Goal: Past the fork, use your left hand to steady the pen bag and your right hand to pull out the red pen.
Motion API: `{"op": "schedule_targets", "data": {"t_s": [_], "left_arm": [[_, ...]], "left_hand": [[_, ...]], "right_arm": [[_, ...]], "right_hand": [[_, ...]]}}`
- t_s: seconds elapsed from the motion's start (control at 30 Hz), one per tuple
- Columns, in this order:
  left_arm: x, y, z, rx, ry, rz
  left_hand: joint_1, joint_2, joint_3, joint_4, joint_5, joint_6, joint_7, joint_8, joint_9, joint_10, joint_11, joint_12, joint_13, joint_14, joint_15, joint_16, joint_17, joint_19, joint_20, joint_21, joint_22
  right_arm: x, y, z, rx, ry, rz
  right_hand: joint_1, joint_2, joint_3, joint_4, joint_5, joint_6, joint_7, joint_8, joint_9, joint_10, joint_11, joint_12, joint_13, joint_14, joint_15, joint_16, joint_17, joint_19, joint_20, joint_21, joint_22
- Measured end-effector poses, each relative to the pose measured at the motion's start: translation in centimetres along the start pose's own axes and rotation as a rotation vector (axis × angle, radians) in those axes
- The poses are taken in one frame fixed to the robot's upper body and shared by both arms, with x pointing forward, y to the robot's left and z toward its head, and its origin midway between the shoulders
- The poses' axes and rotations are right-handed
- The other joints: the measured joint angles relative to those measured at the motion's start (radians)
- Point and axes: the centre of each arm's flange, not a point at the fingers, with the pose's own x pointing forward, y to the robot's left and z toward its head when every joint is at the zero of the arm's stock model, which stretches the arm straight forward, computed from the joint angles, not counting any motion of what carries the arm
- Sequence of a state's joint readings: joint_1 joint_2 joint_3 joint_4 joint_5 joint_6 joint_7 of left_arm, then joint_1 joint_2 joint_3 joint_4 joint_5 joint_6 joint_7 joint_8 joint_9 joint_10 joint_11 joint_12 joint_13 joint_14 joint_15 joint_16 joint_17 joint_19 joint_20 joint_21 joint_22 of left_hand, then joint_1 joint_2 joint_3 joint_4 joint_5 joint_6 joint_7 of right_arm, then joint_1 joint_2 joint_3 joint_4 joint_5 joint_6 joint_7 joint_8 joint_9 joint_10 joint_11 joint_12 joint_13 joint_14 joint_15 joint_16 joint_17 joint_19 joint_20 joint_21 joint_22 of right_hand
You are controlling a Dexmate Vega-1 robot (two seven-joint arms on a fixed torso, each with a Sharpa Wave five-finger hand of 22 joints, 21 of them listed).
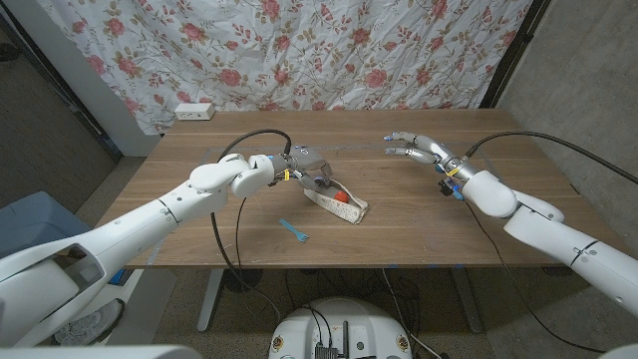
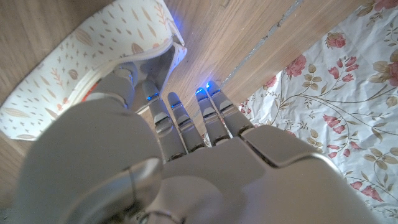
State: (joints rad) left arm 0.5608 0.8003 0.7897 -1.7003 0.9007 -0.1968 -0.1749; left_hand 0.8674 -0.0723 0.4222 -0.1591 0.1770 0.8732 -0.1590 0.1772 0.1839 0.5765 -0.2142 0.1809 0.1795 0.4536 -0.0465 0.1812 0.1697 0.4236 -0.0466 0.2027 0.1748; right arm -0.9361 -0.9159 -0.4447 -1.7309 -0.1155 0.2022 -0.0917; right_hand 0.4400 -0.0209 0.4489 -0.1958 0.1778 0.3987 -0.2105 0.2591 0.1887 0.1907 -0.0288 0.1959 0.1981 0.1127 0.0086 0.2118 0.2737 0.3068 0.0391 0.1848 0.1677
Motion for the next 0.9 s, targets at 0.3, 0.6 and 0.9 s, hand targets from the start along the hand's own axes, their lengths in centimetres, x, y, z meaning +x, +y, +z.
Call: {"op": "schedule_targets", "data": {"t_s": [0.3,0.6,0.9], "left_arm": [[0.1,-0.2,-0.1,-0.001,-0.001,-0.004],[0.2,-0.3,-0.4,-0.003,-0.001,-0.005],[0.7,-0.2,-0.7,-0.006,-0.005,-0.001]], "left_hand": [[0.0,0.0,-0.001,-0.001,0.0,-0.005,-0.005,0.0,0.0,-0.005,-0.005,0.0,0.0,0.0,0.0,0.0,0.0,0.0,0.0,0.0,0.0],[-0.004,-0.004,-0.007,0.001,0.0,-0.005,-0.005,0.004,0.0,-0.005,-0.005,0.0,0.0,0.0,0.0,0.0,0.0,0.0,0.0,0.0,0.0],[-0.004,-0.004,-0.007,0.001,0.0,-0.011,-0.007,0.004,0.0,-0.005,-0.005,0.0,0.0,0.0,0.0,0.0,0.0,0.0,0.0,0.0,0.0]], "right_arm": [[0.5,0.0,1.4,-0.101,-0.027,0.046],[1.0,0.0,2.6,-0.194,-0.055,0.084],[1.2,0.2,3.5,-0.285,-0.075,0.112]], "right_hand": [[0.058,-0.023,0.008,0.0,0.0,0.025,-0.004,0.011,0.005,-0.005,-0.005,0.0,0.0,-0.009,-0.001,-0.005,-0.009,-0.011,-0.003,0.0,0.0],[0.107,-0.043,0.015,0.007,0.0,0.071,-0.001,0.033,0.009,-0.013,0.002,0.0,0.0,-0.016,0.006,-0.005,-0.014,-0.018,0.004,0.0,0.0],[0.15,-0.045,0.02,0.011,0.0,0.134,-0.002,0.06,0.014,-0.012,0.002,0.0,0.0,-0.016,0.006,-0.005,-0.018,-0.018,0.004,0.0,0.0]]}}
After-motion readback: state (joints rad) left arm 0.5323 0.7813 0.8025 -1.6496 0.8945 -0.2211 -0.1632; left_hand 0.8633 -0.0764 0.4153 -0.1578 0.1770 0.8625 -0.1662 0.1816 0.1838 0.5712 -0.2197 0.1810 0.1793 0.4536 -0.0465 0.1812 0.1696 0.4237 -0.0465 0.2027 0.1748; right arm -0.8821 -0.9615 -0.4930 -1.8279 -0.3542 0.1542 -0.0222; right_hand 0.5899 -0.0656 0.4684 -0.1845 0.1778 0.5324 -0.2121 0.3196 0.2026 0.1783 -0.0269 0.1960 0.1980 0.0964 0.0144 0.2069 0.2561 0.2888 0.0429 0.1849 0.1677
